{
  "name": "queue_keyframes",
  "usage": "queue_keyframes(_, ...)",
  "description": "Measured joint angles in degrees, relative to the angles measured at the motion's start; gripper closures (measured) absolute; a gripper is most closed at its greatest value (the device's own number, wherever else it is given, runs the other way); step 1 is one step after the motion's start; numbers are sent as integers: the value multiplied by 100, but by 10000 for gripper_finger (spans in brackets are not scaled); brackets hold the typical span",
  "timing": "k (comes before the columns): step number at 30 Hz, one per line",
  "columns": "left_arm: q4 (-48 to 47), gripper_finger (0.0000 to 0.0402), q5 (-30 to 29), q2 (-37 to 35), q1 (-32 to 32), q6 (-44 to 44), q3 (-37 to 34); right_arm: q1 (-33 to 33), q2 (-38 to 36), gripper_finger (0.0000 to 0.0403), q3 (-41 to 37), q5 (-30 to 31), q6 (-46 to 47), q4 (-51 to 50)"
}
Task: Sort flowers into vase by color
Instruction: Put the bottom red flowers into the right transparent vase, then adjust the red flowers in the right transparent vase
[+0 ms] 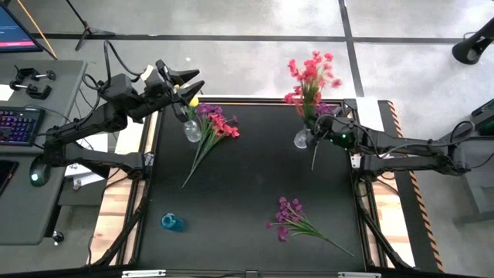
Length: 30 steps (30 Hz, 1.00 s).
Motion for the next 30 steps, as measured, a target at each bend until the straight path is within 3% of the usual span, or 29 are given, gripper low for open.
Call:
queue_keyframes(7, -2, 238, 0, 0, 1, -51, -2, 0, 1, 317, 0, 16, 0, 2)
queue_keyframes(20, -29, 238, 2, 0, 2, -368, -2, 0, -155, 328, 0, -509, 35, 45)
queue_keyframes(28, -214, 238, 19, 4, 2, -567, -2, 0, -789, 396, 0, -817, 505, -409)
queue_keyframes(30, -216, 238, 20, 4, 2, -644, -2, 0, -965, 394, 0, -903, 698, -627)
